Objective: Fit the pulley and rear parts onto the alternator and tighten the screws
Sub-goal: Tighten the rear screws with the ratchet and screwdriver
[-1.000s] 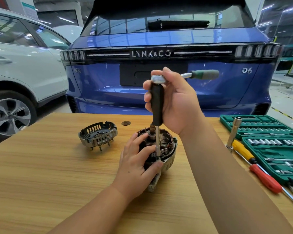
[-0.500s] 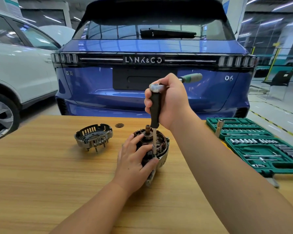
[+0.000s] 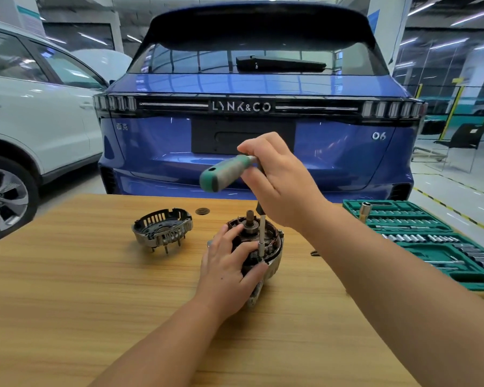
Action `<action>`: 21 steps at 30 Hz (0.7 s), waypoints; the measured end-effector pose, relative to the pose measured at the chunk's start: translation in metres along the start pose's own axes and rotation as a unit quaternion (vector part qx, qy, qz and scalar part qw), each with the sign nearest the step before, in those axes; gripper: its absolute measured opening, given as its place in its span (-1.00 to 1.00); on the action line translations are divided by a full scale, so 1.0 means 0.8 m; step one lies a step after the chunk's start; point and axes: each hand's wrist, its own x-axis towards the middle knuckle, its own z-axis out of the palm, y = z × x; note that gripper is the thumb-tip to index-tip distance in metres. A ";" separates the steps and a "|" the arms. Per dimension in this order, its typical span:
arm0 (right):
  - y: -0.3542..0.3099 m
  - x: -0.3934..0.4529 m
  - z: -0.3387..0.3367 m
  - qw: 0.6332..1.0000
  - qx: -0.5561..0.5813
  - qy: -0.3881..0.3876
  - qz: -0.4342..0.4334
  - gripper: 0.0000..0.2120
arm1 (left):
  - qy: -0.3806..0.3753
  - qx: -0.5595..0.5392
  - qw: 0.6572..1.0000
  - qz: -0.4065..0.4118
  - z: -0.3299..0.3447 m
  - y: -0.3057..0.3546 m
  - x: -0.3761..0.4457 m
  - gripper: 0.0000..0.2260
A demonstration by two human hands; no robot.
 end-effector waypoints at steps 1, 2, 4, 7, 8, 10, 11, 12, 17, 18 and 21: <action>-0.004 0.001 -0.003 0.999 -0.028 -0.032 0.001 -0.50 | -0.006 0.002 1.000 -0.002 -0.002 0.001 0.000 -0.56; -0.007 0.003 -0.006 0.997 -0.055 -0.058 0.002 -0.44 | -0.014 0.005 1.000 -0.003 -0.003 0.001 0.000 -0.58; -0.013 0.006 -0.011 0.990 -0.102 -0.099 0.000 -0.42 | -0.029 0.011 0.999 -0.007 -0.005 0.002 0.001 -0.62; -0.022 0.014 -0.017 0.976 -0.161 -0.146 -0.008 -0.49 | -0.044 0.021 0.999 -0.015 -0.008 0.007 0.002 -0.63; -0.026 0.017 -0.018 0.971 -0.181 -0.155 -0.011 -0.52 | -0.049 0.026 0.998 -0.019 -0.010 0.009 0.002 -0.62; -0.035 0.024 -0.020 0.960 -0.228 -0.160 -0.008 -0.57 | -0.060 0.038 0.997 -0.030 -0.013 0.014 0.001 -0.61; -0.040 0.027 -0.021 0.955 -0.250 -0.156 -0.007 -0.60 | -0.064 0.042 0.997 -0.034 -0.014 0.016 0.001 -0.61; -0.044 0.030 -0.021 0.951 -0.269 -0.153 -0.009 -0.64 | -0.067 0.043 0.996 -0.036 -0.015 0.018 0.001 -0.61; -0.058 0.052 -0.028 0.929 -0.304 -0.202 0.061 -0.66 | -0.077 0.042 0.995 -0.040 -0.016 0.020 0.001 -0.60; -0.059 0.058 -0.031 0.928 -0.286 -0.216 0.095 -0.67 | -0.078 0.043 0.995 -0.040 -0.016 0.020 0.001 -0.60; -0.064 0.069 -0.041 0.930 -0.199 -0.241 0.193 -0.74 | -0.078 0.045 0.995 -0.042 -0.015 0.019 0.001 -0.60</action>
